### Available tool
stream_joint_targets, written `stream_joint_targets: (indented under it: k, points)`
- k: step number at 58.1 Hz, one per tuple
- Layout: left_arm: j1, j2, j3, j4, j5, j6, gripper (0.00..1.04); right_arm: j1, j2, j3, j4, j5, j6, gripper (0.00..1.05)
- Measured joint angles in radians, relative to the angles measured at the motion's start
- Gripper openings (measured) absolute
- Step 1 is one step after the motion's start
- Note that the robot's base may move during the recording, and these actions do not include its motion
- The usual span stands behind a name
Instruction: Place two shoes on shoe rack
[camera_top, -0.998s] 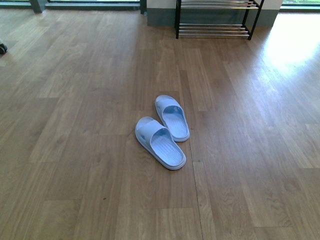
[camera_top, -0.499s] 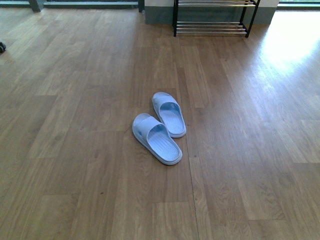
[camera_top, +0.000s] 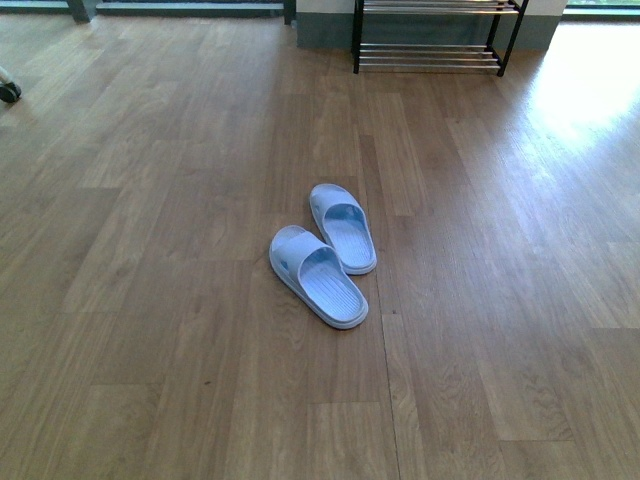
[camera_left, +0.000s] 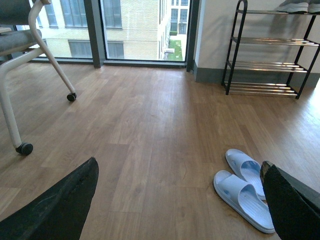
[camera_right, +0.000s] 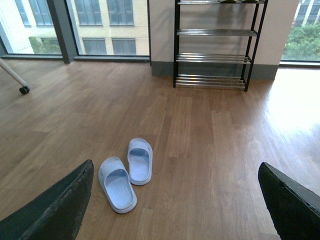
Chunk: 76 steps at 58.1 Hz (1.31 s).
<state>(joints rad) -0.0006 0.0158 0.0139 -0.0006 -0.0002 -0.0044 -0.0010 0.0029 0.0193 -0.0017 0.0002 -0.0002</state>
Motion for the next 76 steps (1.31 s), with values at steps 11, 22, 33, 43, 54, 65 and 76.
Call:
stream_joint_targets:
  k: [11, 22, 33, 43, 54, 65, 76]
  points:
    - [0.0, 0.0, 0.0, 0.0, 0.0, 0.0, 0.95, 0.0, 0.0, 0.0, 0.0, 0.0, 0.0, 0.95]
    - [0.0, 0.0, 0.0, 0.0, 0.0, 0.0, 0.95, 0.0, 0.0, 0.0, 0.0, 0.0, 0.0, 0.95]
    - [0.0, 0.0, 0.0, 0.0, 0.0, 0.0, 0.95, 0.0, 0.0, 0.0, 0.0, 0.0, 0.0, 0.95]
    - [0.0, 0.0, 0.0, 0.0, 0.0, 0.0, 0.95, 0.0, 0.0, 0.0, 0.0, 0.0, 0.0, 0.95]
    - [0.0, 0.0, 0.0, 0.0, 0.0, 0.0, 0.95, 0.0, 0.0, 0.0, 0.0, 0.0, 0.0, 0.95]
    - [0.0, 0.0, 0.0, 0.0, 0.0, 0.0, 0.95, 0.0, 0.0, 0.0, 0.0, 0.0, 0.0, 0.95]
    - [0.0, 0.0, 0.0, 0.0, 0.0, 0.0, 0.95, 0.0, 0.0, 0.0, 0.0, 0.0, 0.0, 0.95]
